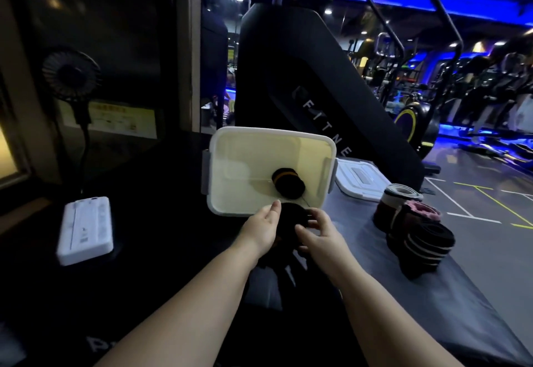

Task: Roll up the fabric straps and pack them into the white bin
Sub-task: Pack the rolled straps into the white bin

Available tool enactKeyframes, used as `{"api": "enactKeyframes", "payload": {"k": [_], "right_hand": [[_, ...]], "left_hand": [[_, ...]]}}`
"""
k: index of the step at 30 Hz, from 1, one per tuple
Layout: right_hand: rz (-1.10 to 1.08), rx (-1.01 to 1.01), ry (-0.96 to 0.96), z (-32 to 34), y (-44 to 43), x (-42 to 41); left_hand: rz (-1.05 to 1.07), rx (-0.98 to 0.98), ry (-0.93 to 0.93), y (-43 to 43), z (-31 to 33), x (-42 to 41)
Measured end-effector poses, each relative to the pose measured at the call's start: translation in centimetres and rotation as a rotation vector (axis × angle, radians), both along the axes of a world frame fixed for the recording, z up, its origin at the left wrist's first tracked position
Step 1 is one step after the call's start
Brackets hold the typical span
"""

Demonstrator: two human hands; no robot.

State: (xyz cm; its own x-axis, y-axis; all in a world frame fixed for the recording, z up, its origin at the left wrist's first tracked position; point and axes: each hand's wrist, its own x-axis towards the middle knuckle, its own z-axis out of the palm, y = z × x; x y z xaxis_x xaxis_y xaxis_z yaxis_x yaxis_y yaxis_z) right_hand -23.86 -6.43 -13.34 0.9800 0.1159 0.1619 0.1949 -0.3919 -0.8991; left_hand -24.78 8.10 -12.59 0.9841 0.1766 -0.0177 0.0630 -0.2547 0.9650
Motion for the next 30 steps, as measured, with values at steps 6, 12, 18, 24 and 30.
{"api": "enactKeyframes", "payload": {"k": [6,12,18,24,30], "right_hand": [[0.013,-0.115,-0.149,-0.1,1.4,1.9],[0.057,-0.249,-0.130,0.8,2.4,4.5],[0.059,-0.408,-0.143,0.9,3.6,7.5],[0.021,-0.597,-0.276,0.4,4.0,9.8],[0.027,-0.643,-0.358,0.4,4.4,11.7]], "left_hand": [[0.059,-0.075,-0.064,1.0,0.3,1.1],[0.128,0.134,-0.028,2.2,-0.1,3.5],[0.142,0.468,0.065,3.0,0.1,5.5],[0.135,0.538,0.100,3.4,0.8,7.5],[0.194,0.407,0.109,3.2,1.1,9.7]]}}
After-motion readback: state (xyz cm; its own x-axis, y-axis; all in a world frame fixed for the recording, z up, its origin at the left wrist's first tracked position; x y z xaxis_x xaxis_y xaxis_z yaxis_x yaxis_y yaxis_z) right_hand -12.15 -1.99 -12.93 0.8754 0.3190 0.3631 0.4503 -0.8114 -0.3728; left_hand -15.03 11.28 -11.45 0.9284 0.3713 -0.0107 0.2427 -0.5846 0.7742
